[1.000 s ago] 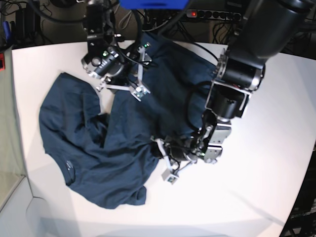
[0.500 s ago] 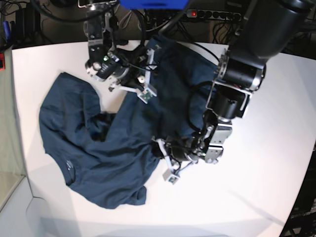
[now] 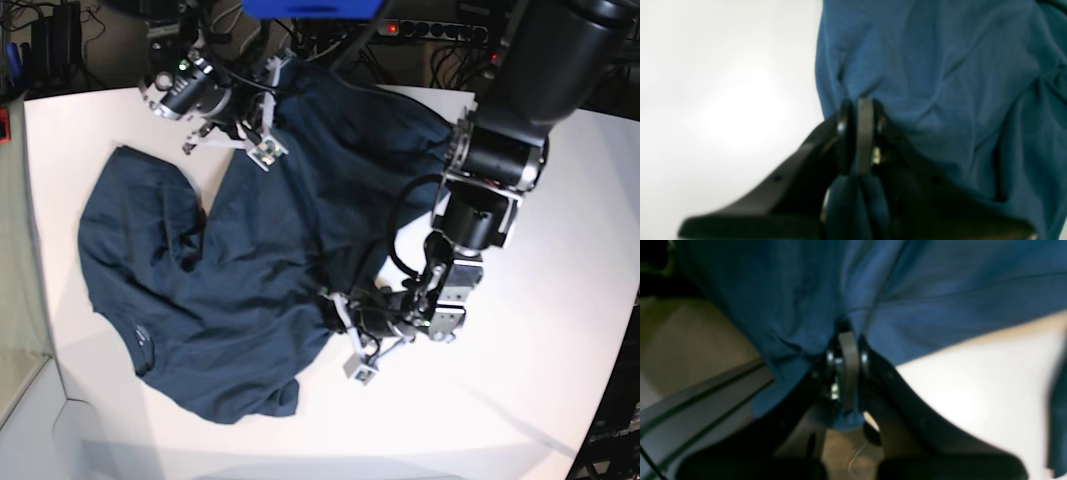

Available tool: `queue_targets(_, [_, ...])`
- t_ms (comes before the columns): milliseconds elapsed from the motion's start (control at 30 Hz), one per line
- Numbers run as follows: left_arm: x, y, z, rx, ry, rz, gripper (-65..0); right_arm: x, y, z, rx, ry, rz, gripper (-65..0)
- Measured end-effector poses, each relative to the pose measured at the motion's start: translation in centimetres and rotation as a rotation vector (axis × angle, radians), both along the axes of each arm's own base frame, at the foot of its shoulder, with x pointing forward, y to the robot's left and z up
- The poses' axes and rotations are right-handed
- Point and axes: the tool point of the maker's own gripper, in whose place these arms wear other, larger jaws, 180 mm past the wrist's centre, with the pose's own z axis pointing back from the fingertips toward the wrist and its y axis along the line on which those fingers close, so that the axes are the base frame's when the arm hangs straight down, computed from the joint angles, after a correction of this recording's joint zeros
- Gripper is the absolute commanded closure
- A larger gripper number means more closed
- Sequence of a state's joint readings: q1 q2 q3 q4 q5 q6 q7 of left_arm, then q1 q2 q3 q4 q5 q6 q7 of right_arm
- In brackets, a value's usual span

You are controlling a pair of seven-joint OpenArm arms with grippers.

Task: Layout the t-shirt on the table in an organized manner, then fold the t-shirt properly
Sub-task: 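Pull the shirt with both grippers to spread it flat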

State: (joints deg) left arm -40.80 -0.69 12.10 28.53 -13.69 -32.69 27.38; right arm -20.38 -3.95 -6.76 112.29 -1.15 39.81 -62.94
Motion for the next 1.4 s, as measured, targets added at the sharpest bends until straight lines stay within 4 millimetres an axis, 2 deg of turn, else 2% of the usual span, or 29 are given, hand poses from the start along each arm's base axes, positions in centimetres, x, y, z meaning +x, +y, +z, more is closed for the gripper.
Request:
queue_targets(133, [0.5,-0.1,0.7,0.0,-0.013,-0.002,0.0,-1.6,-0.5,-0.6,-0.015,0.035,0.008,0.0])
queue_targets(333, [1.2,0.0,1.4,0.005,-0.028,-0.004,0.0,-2.7,-1.9,-0.6,-0.034,0.034,0.022,0.0])
queue_targets(433, [1.6,0.9,1.7,0.008,-0.036,0.003,0.0,-3.7,-2.9,-1.2,-0.074,0.062,0.025,0.0])
queue_targets(500, [1.5,1.4,1.5,0.016,-0.033,0.007,0.0,-3.5,-3.2,-1.0,-0.056,0.057,0.0,0.0])
queue_targets(600, [1.5,1.8,1.4,0.022,-0.032,0.009,0.0,-3.1,-6.0,-1.2,-0.094,0.055,-0.079,0.0])
queue_targets(667, [1.6,2.8,1.3,0.03,-0.031,0.018,0.0,-3.0,-6.8,-1.2,-0.104,0.055,-0.112,0.0])
queue_targets(733, [1.5,3.5,1.1,0.041,-0.026,0.022,0.0,-3.0,-6.4,-1.2,-0.091,0.056,-0.109,0.0])
queue_targets(833, [1.5,3.4,1.1,0.034,-0.023,0.022,0.0,-3.3,-6.0,-1.2,-0.089,0.062,-0.095,0.0])
queue_targets(900, [1.5,4.2,1.1,0.04,-0.023,0.027,0.0,-3.4,-4.9,-1.2,-0.082,0.062,-0.054,-0.2])
queue_targets(967, [1.5,4.8,1.0,0.051,-0.023,0.032,0.0,-3.7,-4.1,-1.2,-0.071,0.059,-0.007,-4.7])
queue_targets(1067, [1.7,4.9,1.0,0.053,-0.026,0.043,-0.2,-4.7,-3.8,-1.6,-0.113,0.091,0.04,-16.0])
queue_targets(1133, [1.9,4.9,1.2,0.053,-0.03,0.042,-4.3,-5.5,-3.2,-1.8,-0.107,0.115,0.069,-25.9])
queue_targets(1200, [1.9,4.9,1.4,0.052,-0.035,0.042,-12.0,-5.8,-3.3,-1.9,-0.124,0.128,0.092,-31.9])
queue_targets(1300, [2.3,4.9,2.2,0.06,-0.066,0.031,-24.5,-5.7,-3.6,-1.8,-0.134,0.122,0.097,-34.9])
queue_targets(1400, [2.9,5.7,3.7,0.084,-0.097,0.025,-27.3,-5.6,-4.2,-1.8,-0.144,0.122,0.08,-34.9])
